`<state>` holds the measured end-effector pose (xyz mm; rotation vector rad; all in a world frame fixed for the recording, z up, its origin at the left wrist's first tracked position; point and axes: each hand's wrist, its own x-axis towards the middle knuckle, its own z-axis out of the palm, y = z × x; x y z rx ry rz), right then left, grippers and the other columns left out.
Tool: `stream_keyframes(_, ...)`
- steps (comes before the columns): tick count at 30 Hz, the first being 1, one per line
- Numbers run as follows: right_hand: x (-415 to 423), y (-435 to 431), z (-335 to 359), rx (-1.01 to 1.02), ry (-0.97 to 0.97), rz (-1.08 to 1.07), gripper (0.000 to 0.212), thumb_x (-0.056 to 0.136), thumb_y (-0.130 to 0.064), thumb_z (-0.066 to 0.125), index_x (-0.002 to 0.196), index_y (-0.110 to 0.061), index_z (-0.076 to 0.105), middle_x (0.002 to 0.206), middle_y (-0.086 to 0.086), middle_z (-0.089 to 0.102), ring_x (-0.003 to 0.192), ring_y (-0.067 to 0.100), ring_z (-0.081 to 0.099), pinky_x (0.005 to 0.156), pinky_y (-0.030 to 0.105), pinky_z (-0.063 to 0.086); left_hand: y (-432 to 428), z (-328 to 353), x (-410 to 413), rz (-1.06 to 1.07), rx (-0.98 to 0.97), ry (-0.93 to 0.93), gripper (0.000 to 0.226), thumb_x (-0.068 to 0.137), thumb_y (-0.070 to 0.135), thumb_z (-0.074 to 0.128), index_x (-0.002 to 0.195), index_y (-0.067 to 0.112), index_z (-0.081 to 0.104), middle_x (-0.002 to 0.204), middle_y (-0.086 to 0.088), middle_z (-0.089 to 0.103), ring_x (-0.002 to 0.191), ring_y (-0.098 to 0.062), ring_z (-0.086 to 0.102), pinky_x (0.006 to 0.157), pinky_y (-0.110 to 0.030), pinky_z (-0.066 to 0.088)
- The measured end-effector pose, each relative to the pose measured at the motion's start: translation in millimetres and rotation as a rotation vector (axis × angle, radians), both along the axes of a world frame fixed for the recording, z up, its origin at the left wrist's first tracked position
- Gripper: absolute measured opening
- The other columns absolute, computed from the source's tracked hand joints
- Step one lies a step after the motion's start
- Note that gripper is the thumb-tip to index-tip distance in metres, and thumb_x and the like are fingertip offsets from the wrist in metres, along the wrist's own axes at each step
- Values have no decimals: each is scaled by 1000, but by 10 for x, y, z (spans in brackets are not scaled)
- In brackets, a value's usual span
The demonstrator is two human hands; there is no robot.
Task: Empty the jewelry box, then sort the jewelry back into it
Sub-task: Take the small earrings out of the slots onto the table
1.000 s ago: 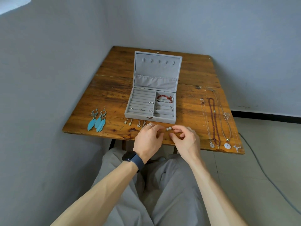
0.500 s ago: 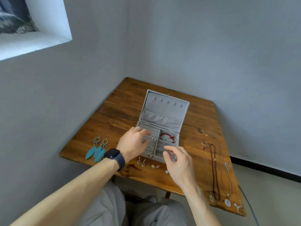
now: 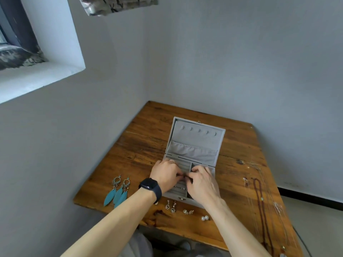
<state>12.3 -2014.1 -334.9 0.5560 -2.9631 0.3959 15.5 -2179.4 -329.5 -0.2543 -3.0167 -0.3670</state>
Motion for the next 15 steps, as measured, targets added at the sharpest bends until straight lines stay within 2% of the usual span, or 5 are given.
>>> stream_keyframes(3, 17, -43, -12, -36, -7, -34, 29, 97, -34, 54, 118, -25, 73, 127, -4, 59, 116, 19, 48, 100, 33, 43, 45, -7, 10, 17, -1, 13, 22, 97, 37, 55, 104, 34, 76, 116, 7, 66, 120, -20, 49, 96, -38, 40)
stream_keyframes(7, 10, -98, -37, -63, -19, -90, 28, 93, -26, 61, 119, -21, 73, 131, -5, 58, 120, 18, 45, 104, 30, 41, 80, -7, 24, 36, 22, 12, 20, 96, 31, 58, 107, 34, 74, 113, 3, 67, 119, -22, 51, 98, -40, 43)
stream_keyframes(10, -27, -107, -35, -100, -60, -126, 29, 91, -21, 62, 119, -21, 72, 130, -5, 58, 119, 19, 45, 102, 30, 40, 76, 24, 17, 49, 75, -20, 16, 95, 33, 61, 105, 33, 74, 110, 2, 68, 115, -22, 54, 97, -40, 43)
stream_keyframes(13, -40, -97, -15, -181, -107, -144, 21, 92, -20, 64, 108, -23, 76, 125, -5, 60, 118, 19, 48, 102, 29, 39, 29, 79, 28, 56, 132, -54, 14, 94, 38, 63, 98, 32, 75, 102, 5, 70, 106, -20, 60, 95, -38, 44)
stream_keyframes(15, 9, -77, 36, -310, -112, -174, 15, 92, -21, 65, 101, -24, 76, 118, -6, 63, 115, 16, 53, 99, 27, 42, -45, 140, 64, 88, 210, -51, 13, 93, 39, 66, 97, 33, 75, 102, 8, 72, 103, -17, 63, 93, -36, 49)
